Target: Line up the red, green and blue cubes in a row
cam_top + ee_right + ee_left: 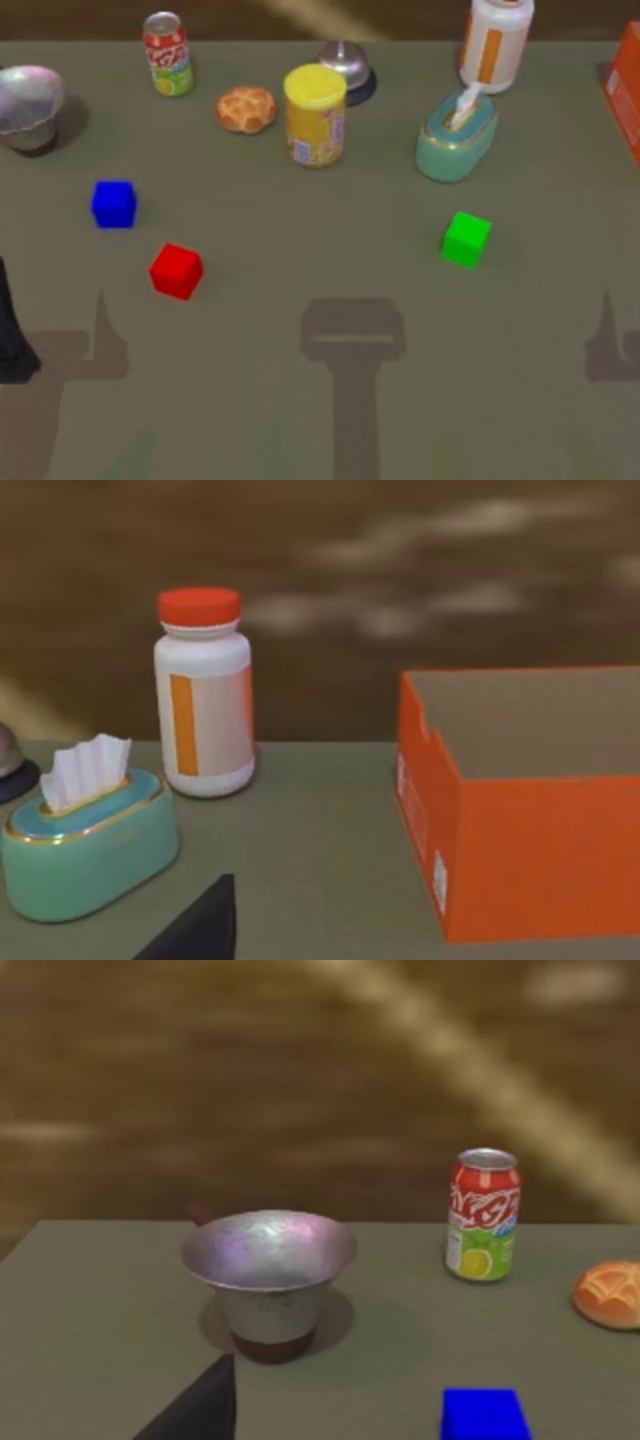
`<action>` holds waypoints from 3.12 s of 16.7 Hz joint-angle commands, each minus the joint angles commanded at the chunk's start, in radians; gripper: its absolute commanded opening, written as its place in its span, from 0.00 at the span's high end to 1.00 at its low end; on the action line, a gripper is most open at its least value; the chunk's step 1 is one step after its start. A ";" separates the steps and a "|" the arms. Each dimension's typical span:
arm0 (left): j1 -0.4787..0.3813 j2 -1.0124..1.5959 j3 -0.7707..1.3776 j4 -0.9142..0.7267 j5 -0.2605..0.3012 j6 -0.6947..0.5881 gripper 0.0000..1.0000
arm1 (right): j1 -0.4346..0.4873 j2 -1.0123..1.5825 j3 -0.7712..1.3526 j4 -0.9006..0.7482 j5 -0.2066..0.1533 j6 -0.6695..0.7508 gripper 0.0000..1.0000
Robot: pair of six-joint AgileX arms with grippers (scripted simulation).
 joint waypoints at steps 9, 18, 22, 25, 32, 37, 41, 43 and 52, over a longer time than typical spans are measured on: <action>-0.056 0.292 0.269 -0.181 0.004 0.010 0.00 | 0.000 0.000 0.000 0.000 0.000 0.000 0.00; -0.189 1.231 0.940 -0.665 0.000 0.044 0.00 | 0.000 0.000 0.000 0.000 0.000 0.000 0.00; -0.247 1.594 1.221 -0.869 -0.001 0.057 0.00 | 0.000 0.000 0.000 0.000 0.000 0.000 0.00; -0.282 1.821 1.399 -0.988 0.000 0.064 0.00 | 0.000 0.000 0.000 0.000 0.000 0.000 0.00; -0.319 2.060 1.604 -1.114 0.002 0.071 0.00 | 0.000 0.000 0.000 0.000 0.000 0.000 0.00; -0.314 2.059 1.599 -1.109 0.002 0.071 0.00 | 0.000 0.000 0.000 0.000 0.000 0.000 0.00; -0.317 2.105 1.530 -0.995 0.002 0.074 0.00 | 0.000 0.000 0.000 0.000 0.000 0.000 0.00; -0.317 2.141 1.480 -0.900 0.003 0.074 0.00 | 0.000 0.000 0.000 0.000 0.000 0.000 0.00; -0.318 2.186 1.421 -0.806 0.003 0.074 0.15 | 0.000 0.000 0.000 0.000 0.000 0.000 0.00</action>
